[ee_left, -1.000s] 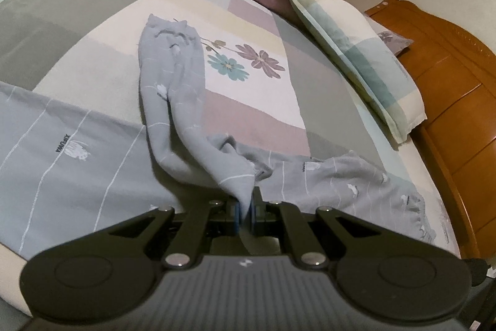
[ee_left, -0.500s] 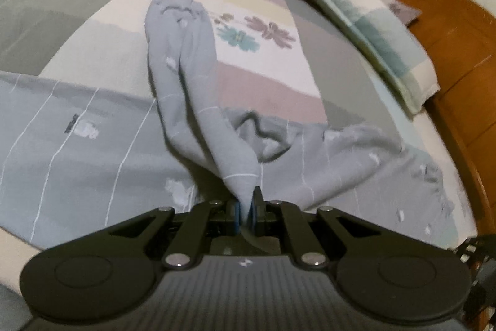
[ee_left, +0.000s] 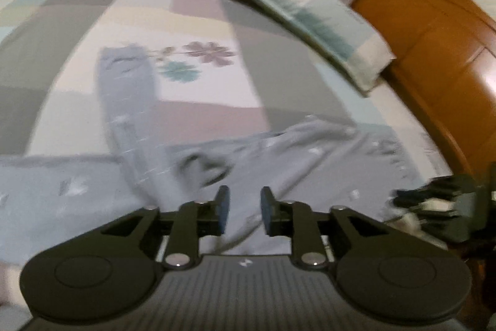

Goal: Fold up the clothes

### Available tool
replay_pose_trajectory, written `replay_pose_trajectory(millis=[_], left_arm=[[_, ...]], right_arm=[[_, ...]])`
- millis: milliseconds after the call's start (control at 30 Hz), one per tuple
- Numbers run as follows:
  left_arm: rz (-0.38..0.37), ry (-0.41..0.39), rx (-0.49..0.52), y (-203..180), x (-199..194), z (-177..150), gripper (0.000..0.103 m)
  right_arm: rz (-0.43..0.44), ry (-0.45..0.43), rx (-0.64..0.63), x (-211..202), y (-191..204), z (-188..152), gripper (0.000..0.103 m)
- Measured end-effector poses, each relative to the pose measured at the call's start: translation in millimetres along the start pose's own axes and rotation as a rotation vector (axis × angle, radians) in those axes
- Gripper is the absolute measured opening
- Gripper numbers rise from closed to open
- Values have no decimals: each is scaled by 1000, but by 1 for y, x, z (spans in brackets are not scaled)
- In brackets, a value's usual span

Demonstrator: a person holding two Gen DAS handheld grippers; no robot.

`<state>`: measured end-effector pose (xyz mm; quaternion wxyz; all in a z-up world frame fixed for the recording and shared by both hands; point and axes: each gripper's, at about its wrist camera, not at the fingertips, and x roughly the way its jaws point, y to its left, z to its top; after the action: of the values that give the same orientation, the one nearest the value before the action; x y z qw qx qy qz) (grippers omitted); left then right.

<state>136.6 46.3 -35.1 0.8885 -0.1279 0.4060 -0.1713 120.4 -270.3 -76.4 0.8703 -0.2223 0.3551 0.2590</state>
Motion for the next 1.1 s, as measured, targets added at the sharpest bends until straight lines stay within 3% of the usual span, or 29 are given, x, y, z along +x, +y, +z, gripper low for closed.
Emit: replay_pose_trajectory(millis=[133,300,400,467,567,700,967,1033,1100], left_arm=[[-78,44,33,-23,41,-1,23],[-49,128,18,-16,78,-13,22],[-77,93,4,-6,71,-4,22],[-77,39,55,-3,61,10,22],[21,2,210,0,60,31,22],[84,83,340,6,84,40,22],[87,193,412,16,98,34,20],[117,197,449,15,99,31,4],[151,172,461,15,96,30,4]], right_arm=[[57,0,133,24,10,-2,13],[55,3,207,13,7,-23,17],[38,11,192,4,8,-34,20],[36,7,209,3,8,-37,20],[43,-1,252,5,3,-37,21],[43,-10,269,6,2,-37,22],[37,-10,267,6,3,-36,22],[36,-11,269,6,3,-36,23],[33,-10,264,6,3,-36,23]])
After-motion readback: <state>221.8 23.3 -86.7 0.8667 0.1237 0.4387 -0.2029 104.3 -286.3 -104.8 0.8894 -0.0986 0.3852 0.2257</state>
